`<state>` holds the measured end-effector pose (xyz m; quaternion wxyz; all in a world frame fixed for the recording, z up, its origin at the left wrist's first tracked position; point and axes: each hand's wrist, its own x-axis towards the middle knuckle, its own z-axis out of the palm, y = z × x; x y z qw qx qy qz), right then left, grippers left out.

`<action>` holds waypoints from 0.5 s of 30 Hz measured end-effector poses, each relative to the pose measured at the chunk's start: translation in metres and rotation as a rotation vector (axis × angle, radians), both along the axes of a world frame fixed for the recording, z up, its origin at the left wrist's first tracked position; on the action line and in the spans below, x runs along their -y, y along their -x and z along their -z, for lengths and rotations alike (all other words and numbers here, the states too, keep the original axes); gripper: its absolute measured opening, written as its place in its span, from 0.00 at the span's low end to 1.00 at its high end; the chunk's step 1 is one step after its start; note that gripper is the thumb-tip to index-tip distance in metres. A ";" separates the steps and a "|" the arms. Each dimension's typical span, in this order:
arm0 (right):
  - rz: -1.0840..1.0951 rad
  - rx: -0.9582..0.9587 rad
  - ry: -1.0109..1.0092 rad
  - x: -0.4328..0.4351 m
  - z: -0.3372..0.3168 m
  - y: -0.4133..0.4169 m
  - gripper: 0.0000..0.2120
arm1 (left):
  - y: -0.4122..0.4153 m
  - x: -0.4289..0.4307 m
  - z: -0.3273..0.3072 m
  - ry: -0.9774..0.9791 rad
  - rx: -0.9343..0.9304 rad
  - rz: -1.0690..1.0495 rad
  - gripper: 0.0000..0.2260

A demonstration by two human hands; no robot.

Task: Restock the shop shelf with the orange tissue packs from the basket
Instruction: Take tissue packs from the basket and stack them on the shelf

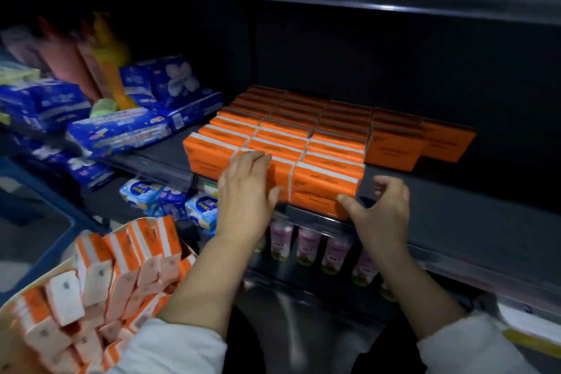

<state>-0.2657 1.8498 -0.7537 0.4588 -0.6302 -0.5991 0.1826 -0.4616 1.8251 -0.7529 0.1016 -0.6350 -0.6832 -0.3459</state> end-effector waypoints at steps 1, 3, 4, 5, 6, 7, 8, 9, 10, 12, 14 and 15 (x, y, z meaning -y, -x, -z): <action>-0.014 0.035 -0.062 0.005 -0.002 0.001 0.26 | 0.007 0.010 -0.004 -0.007 -0.024 -0.013 0.25; -0.088 0.106 -0.160 0.016 -0.005 0.007 0.22 | 0.027 0.037 -0.006 0.000 -0.113 -0.056 0.21; -0.138 0.139 -0.192 0.021 -0.005 0.013 0.21 | 0.041 0.054 -0.003 0.016 -0.176 -0.084 0.18; -0.191 0.171 -0.209 0.025 -0.005 0.021 0.20 | 0.058 0.073 0.004 0.047 -0.242 -0.116 0.16; -0.248 0.198 -0.211 0.028 -0.004 0.031 0.19 | 0.076 0.093 0.014 0.096 -0.295 -0.149 0.15; -0.307 0.223 -0.198 0.031 -0.003 0.041 0.18 | 0.096 0.114 0.025 0.164 -0.321 -0.183 0.14; -0.369 0.246 -0.178 0.034 -0.002 0.053 0.18 | 0.114 0.137 0.036 0.248 -0.324 -0.228 0.16; -0.430 0.271 -0.155 0.038 -0.002 0.065 0.19 | 0.131 0.159 0.047 0.347 -0.310 -0.280 0.18; -0.487 0.296 -0.135 0.041 -0.002 0.077 0.19 | 0.146 0.180 0.054 0.448 -0.290 -0.335 0.20; -0.586 0.341 -0.094 0.048 -0.002 0.103 0.20 | 0.166 0.216 0.065 0.624 -0.238 -0.440 0.20; -0.678 0.382 -0.032 0.056 -0.001 0.129 0.21 | 0.178 0.242 0.075 0.689 -0.157 -0.500 0.20; -0.722 0.400 -0.005 0.060 -0.001 0.142 0.21 | 0.183 0.251 0.080 0.682 -0.112 -0.510 0.20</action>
